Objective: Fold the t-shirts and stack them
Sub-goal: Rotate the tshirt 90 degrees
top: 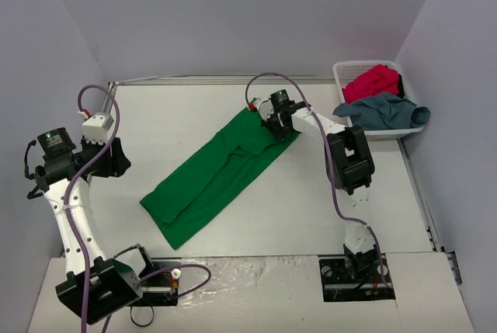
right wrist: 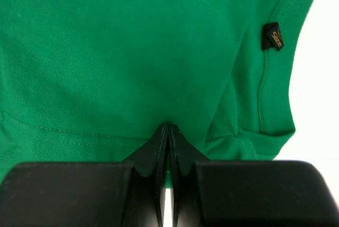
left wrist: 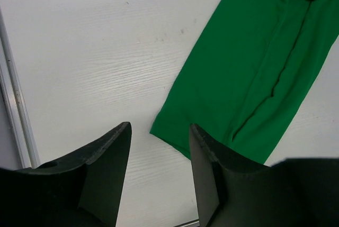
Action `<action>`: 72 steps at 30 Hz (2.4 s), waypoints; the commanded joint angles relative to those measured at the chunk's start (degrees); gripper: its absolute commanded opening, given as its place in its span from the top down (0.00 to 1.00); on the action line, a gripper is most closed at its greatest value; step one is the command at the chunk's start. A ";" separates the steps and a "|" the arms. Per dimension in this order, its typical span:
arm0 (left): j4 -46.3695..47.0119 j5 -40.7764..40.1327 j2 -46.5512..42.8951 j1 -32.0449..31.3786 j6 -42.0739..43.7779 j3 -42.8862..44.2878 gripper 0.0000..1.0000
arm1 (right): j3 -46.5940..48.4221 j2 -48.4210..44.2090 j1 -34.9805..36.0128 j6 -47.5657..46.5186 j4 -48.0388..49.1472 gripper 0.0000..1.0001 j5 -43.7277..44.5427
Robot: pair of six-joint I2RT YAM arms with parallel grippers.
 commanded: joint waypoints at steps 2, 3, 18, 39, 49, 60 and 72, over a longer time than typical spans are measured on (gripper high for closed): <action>0.09 1.81 -0.82 0.39 0.54 0.90 0.53 | -1.35 -2.64 -0.68 0.34 -1.54 1.00 -1.11; 0.09 1.81 -0.82 0.47 0.45 1.08 0.53 | -1.61 -2.64 -0.76 0.25 -1.54 1.00 -1.20; 0.80 3.21 -1.25 0.39 -0.78 0.73 0.53 | -1.46 0.08 -1.20 0.07 -3.47 1.00 0.38; 4.14 -7.51 1.82 0.30 -0.08 -1.73 0.53 | 45.78 30.94 1.34 -4.67 13.00 1.00 1.96; 5.54 -6.28 1.65 0.39 -1.31 -0.85 0.53 | 38.74 22.61 5.65 -9.24 26.40 1.00 15.41; 5.19 -1.10 -4.77 0.30 -1.04 -3.31 0.48 | 19.93 -4.73 8.20 -4.51 10.16 0.83 9.89; 5.10 2.60 -6.53 0.30 -1.48 -4.37 0.44 | 12.19 -11.52 9.25 -0.54 -17.70 0.73 -7.08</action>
